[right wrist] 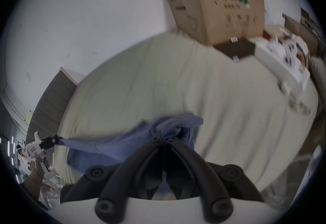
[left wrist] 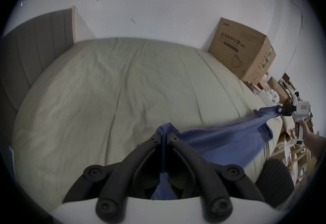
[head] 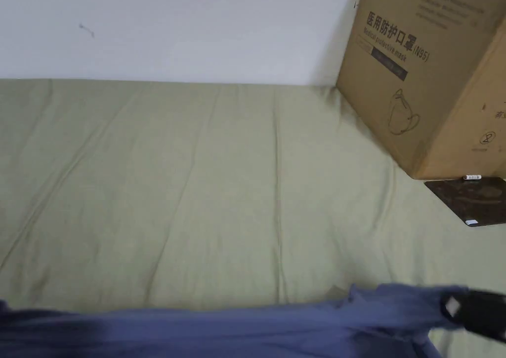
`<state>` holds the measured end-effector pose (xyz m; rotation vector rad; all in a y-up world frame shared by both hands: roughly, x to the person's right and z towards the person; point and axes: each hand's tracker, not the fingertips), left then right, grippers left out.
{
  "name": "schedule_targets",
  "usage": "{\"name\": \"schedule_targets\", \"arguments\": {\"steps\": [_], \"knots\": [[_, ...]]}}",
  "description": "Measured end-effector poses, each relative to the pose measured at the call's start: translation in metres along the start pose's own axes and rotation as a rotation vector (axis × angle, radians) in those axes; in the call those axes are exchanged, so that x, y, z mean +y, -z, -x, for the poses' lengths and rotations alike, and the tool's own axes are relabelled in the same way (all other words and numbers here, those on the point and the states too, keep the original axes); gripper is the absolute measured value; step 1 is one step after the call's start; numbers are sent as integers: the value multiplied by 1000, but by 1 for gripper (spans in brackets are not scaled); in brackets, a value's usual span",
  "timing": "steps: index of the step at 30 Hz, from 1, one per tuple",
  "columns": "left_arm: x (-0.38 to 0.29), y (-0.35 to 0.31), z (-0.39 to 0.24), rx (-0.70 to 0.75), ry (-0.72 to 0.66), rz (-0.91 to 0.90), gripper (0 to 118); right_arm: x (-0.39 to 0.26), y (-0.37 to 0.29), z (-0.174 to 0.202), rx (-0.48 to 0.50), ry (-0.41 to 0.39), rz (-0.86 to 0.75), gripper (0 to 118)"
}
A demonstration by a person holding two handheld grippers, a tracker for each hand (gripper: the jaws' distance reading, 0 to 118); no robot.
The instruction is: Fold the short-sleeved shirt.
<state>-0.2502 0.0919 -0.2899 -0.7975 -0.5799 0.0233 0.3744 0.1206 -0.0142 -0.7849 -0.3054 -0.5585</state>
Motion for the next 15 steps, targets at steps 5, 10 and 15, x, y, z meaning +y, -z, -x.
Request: {"name": "schedule_targets", "arguments": {"steps": [5, 10, 15], "knots": [[-50, -3, 10, -100, -39, 119, 8, -58, 20, -10, -87, -181, 164, 1], [-62, -17, 18, -26, -142, 98, 113, -60, 23, 6, -230, -267, 155, 107], [-28, -71, -33, -57, -105, -122, 115, -34, -35, 55, -76, -203, -140, 106]]}}
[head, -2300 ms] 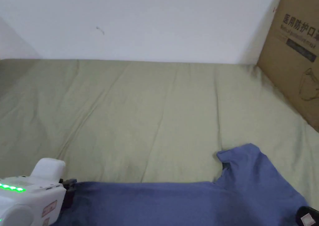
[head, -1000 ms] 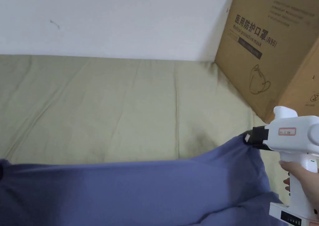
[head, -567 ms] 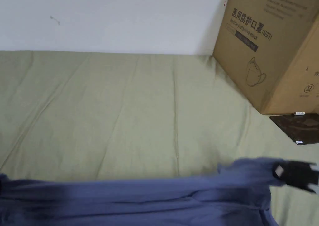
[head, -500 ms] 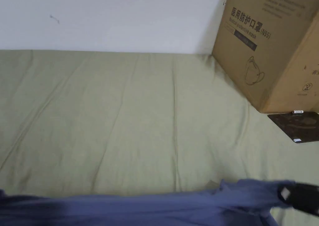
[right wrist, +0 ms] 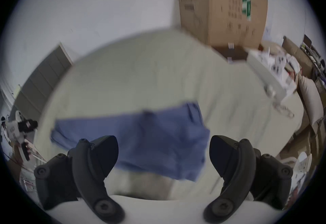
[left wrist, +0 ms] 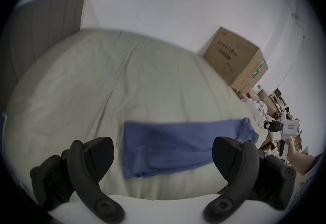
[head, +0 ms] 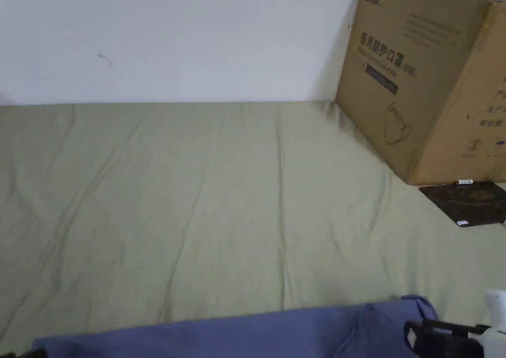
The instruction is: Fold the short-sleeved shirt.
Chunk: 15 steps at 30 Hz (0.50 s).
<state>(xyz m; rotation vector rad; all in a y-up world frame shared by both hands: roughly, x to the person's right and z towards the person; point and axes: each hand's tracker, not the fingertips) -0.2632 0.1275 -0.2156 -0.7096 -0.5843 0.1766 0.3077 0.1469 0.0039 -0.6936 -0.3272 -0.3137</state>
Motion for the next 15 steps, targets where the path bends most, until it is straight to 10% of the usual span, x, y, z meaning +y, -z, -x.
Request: {"name": "schedule_targets", "arguments": {"steps": [5, 8, 10, 11, 12, 15], "knots": [[16, -55, -89, 108, 178, -410, 113, 8, -84, 77, 75, -131, -723, 106], [2, -79, -135, 248, 308, -684, 102, -6, -101, 121, -158, -192, -966, 104], [-5, -88, -157, 278, 336, -752, 68, -10, -103, 134, -46, -173, -914, 66], [-7, -90, -167, 258, 326, -734, 24, -11, -104, 136, 29, -171, -877, 2], [-6, -93, -174, 242, 320, -721, 0, -10, -104, 140, 33, -169, -840, 0], [-8, -98, -184, 215, 300, -690, 0, -8, -103, 135, 76, -151, -766, 0]]}}
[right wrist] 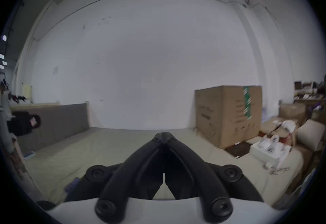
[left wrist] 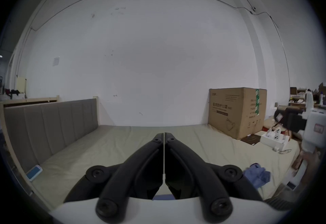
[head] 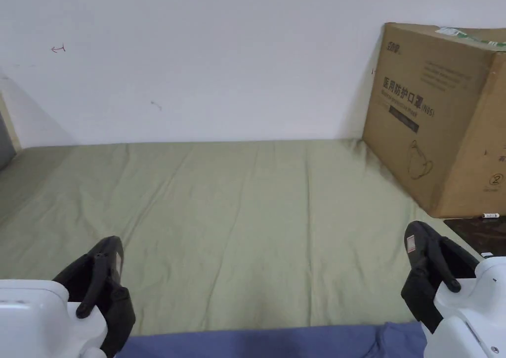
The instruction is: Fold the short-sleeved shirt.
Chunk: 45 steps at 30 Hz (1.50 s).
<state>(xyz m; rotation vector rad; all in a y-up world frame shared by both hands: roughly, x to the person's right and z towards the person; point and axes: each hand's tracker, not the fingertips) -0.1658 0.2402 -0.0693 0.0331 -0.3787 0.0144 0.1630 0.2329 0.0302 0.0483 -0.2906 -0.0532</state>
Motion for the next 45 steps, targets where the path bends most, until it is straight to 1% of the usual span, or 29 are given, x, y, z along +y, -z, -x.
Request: {"name": "schedule_targets", "arguments": {"steps": [1, 2, 4, 7, 8, 9, 11, 12, 15, 16, 18, 20, 23, 25, 28, 30, 32, 33, 34, 36, 37, 38, 39, 40, 41, 42, 43, 44, 45], "knots": [[-1, 1, 3, -37, -34, 15, 0, 1, -3, -3, 48, 33, 5, 0], [1, 0, 4, -35, -62, 35, 0, 2, -2, -4, 50, 45, 19, 0], [5, -2, 11, -9, -96, 54, 0, 7, -9, -5, 36, 36, 15, 0], [6, 11, 43, -109, -215, 148, 0, 12, -15, -14, 54, 37, 33, 0], [4, 27, 64, -144, -258, 240, 0, 13, -17, -17, 54, 41, 48, 0], [-9, 41, 85, -192, -323, 385, 0, 12, -18, -20, 51, 47, 59, 0], [-41, 69, 132, -310, -497, 606, 0, 8, -20, -25, 40, 52, 82, 0], [-64, 80, 155, -329, -613, 698, 1, 5, -20, -26, 38, 53, 95, 0], [-120, 98, 197, -296, -788, 824, 1, -6, -11, -21, 39, 23, 152, 0], [-136, 101, 208, -271, -810, 829, 8, -9, -5, -18, 46, 7, 179, 0], [-165, 102, 220, -183, -839, 858, 49, -15, 9, -11, 64, -7, 220, 0], [-196, 108, 234, -179, -919, 886, 86, -17, 17, -5, 83, 2, 225, 0], [-233, 113, 241, -243, -1091, 883, 118, -21, 28, 5, 105, -1, 230, 0], [-259, 120, 252, -279, -1174, 863, 118, -27, 37, 10, 128, -31, 258, 0], [-272, 137, 243, -406, -1258, 752, 118, -34, 47, 15, 129, -70, 322, 0], [-281, 155, 221, -510, -1326, 823, 118, -39, 53, 16, 127, -69, 344, 0], [-285, 169, 202, -618, -1283, 896, 118, -42, 60, 18, 124, -58, 364, 0], [-284, 177, 195, -654, -1220, 937, 118, -42, 62, 19, 123, -45, 372, 0], [-282, 182, 192, -654, -1128, 972, 118, -43, 64, 17, 123, -31, 377, 0], [-275, 186, 187, -612, -1057, 984, 116, -44, 68, 18, 127, 1, 391, 0], [-275, 185, 201, -571, -1027, 990, 107, -44, 69, 19, 127, 13, 396, 0], [-273, 183, 205, -500, -964, 994, 67, -43, 70, 20, 129, 24, 402, 0], [-272, 184, 210, -355, -833, 1052, 11, -43, 71, 20, 134, 34, 408, 0], [-276, 180, 216, -236, -732, 1126, 7, -42, 72, 20, 139, 41, 412, 0], [-284, 179, 222, -353, -923, 1065, 7, -41, 72, 20, 141, 43, 414, 0], [-272, 179, 214, -351, -983, 1027, 7, -38, 70, 20, 142, 42, 414, 0], [-262, 177, 204, -305, -913, 1036, 7, -36, 69, 20, 143, 40, 412, 0], [-251, 172, 202, -274, -784, 1040, 7, -33, 67, 19, 146, 37, 407, 0], [-239, 166, 199, -270, -699, 1032, 7, -30, 65, 18, 151, 34, 402, 0]]}}
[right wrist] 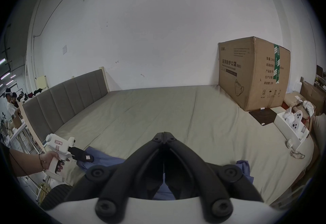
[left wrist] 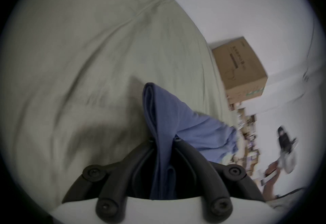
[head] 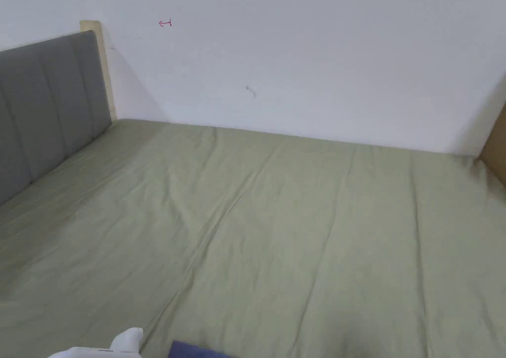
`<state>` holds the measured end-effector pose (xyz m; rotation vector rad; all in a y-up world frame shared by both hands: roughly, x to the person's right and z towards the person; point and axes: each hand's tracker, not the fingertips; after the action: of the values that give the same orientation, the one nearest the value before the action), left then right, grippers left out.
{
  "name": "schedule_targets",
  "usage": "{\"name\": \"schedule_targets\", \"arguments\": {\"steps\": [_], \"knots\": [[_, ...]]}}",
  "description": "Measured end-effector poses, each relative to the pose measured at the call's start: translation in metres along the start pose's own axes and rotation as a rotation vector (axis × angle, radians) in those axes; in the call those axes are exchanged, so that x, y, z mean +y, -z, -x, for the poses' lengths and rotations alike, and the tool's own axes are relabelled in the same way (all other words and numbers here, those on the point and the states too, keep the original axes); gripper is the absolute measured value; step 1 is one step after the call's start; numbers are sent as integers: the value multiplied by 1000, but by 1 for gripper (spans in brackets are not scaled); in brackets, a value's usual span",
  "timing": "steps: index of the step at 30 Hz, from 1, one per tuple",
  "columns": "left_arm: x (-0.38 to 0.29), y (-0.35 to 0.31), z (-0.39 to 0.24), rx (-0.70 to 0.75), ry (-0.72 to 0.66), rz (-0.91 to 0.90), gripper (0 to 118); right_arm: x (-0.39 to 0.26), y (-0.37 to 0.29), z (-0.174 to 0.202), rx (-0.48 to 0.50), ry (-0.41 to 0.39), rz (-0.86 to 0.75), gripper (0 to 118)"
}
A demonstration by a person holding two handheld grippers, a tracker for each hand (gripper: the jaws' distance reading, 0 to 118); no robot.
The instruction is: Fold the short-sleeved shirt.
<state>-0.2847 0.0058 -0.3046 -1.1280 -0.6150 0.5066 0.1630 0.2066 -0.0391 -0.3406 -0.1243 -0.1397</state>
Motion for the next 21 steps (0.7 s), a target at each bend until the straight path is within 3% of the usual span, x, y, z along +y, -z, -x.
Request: {"name": "schedule_targets", "arguments": {"steps": [2, 6, 8, 9, 11, 14, 16, 18, 19, 21], "knots": [[-3, -17, -25, 111, 142, -11, 7, 4, -6, -1, 8, -10, -9, 0], [-17, -59, -64, 592, 484, -88, 7, 6, -20, -1, 25, -31, -44, 0], [-20, -71, -69, 826, 563, -115, 8, 5, -25, -1, 37, -37, -53, 0], [-18, -77, -71, 870, 570, -126, 8, 2, -28, -2, 41, -38, -56, 0], [-13, -78, -82, 699, 478, -107, 8, -2, -32, -3, 60, -27, -63, 0], [-18, -61, -123, 252, 258, -107, 8, -7, -40, -6, 90, 3, -45, 0], [-25, -32, -152, 56, 219, -29, 8, -8, -48, -9, 92, 2, -53, 0], [-38, -5, -180, -23, 261, 18, 9, -8, -56, -14, 80, -4, -65, 0], [-43, 4, -192, -33, 310, 22, 19, -7, -59, -17, 77, -1, -67, 0], [-48, 19, -207, -22, 395, 22, 84, -6, -64, -24, 64, 20, -68, 0]]}}
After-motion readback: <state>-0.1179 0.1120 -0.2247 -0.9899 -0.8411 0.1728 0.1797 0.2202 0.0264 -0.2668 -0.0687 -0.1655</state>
